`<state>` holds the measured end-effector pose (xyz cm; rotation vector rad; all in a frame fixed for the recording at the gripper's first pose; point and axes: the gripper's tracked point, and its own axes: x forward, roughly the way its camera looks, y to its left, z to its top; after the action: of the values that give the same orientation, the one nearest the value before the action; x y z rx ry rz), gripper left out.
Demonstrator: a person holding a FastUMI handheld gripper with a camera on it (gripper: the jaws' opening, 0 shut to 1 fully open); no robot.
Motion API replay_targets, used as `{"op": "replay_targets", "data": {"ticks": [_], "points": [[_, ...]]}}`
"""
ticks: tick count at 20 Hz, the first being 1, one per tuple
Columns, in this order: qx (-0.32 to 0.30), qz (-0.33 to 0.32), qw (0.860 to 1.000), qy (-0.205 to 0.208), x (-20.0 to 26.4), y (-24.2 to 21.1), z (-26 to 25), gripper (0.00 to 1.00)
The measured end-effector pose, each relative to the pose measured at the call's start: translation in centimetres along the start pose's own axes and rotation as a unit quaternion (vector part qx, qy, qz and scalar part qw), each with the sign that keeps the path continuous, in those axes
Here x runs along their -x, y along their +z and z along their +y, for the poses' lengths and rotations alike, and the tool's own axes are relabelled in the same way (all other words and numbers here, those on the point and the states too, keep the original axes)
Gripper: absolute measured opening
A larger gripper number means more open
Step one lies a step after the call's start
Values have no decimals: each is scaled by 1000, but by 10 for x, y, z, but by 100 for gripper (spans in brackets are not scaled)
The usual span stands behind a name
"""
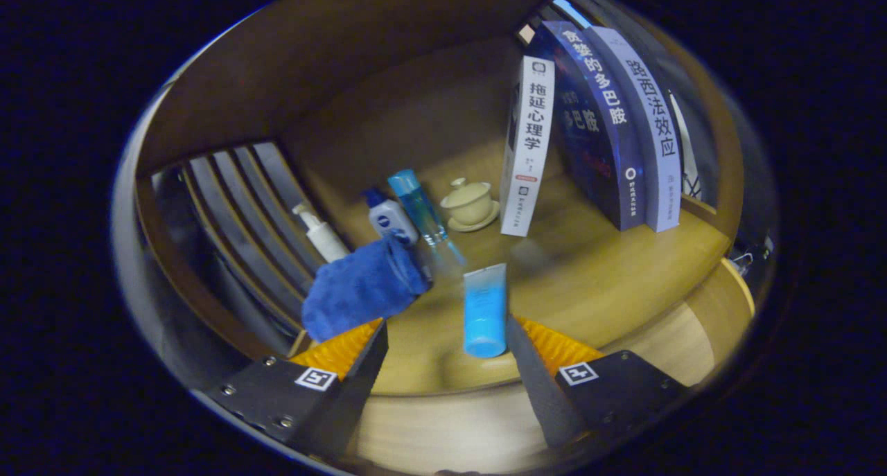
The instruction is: Pull open the drawer, take out the items inside it, and place them on the countertop above the cabinet.
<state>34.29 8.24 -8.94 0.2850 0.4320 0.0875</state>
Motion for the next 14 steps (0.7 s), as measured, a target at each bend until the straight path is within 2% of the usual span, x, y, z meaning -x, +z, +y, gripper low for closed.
{"op": "replay_targets", "data": {"ticks": [8,14], "points": [[33,-6,999,-3,99,-19,8,99],[64,-44,997,-17,188,-19,-7,99]]}}
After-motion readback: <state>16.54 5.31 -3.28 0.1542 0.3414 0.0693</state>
